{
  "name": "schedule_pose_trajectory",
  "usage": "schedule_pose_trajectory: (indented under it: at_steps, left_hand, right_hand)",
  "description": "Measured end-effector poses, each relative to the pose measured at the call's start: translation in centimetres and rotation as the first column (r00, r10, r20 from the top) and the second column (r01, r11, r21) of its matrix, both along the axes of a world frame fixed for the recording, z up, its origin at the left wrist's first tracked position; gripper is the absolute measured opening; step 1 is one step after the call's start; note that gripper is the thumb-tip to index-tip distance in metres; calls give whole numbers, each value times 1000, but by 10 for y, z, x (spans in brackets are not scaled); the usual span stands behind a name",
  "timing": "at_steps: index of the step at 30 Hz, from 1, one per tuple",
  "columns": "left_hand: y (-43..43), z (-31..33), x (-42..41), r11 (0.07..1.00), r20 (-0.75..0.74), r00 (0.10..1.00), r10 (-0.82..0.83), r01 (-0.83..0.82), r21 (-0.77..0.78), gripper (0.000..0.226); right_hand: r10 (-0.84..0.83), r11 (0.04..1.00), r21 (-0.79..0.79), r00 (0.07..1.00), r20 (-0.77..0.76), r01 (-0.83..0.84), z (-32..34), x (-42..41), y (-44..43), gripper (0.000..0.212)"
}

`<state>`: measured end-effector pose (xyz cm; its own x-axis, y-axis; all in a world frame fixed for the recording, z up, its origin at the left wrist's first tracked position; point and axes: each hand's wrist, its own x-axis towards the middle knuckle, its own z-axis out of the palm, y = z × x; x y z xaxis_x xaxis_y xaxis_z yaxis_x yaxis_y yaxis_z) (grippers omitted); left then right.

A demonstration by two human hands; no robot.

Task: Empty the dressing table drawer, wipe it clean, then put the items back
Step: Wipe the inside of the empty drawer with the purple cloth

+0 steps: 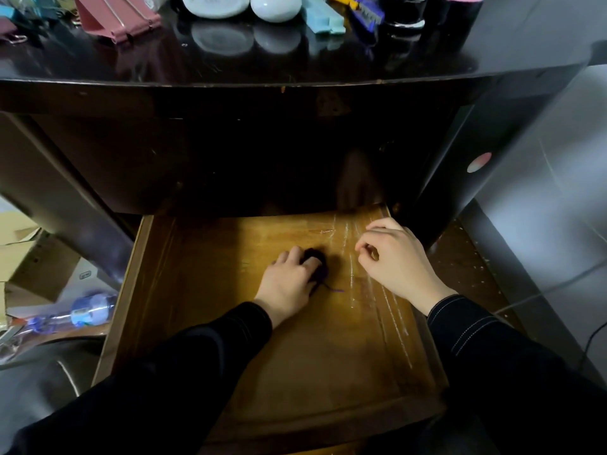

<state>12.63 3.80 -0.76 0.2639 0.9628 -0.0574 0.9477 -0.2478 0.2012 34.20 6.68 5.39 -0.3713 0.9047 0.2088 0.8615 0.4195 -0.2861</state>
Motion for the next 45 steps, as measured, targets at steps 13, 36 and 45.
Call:
schedule_pose_trajectory:
  at_steps: [13, 36, 45]
  left_hand:
    - [9, -10, -16, 946, -32, 949, -314, 316, 77, 42]
    - [88, 4, -10, 997, -98, 994, 57, -51, 60, 62]
    - [0, -9, -17, 890, -218, 870, -442, 457, 16, 60]
  right_hand:
    - [1, 1000, -7, 1000, -5, -1, -1, 1, 2, 13]
    - [11, 1000, -11, 1000, 16, -11, 2, -1, -2, 14]
    - [-9, 1000, 7, 1000, -17, 9, -2, 1, -1, 14]
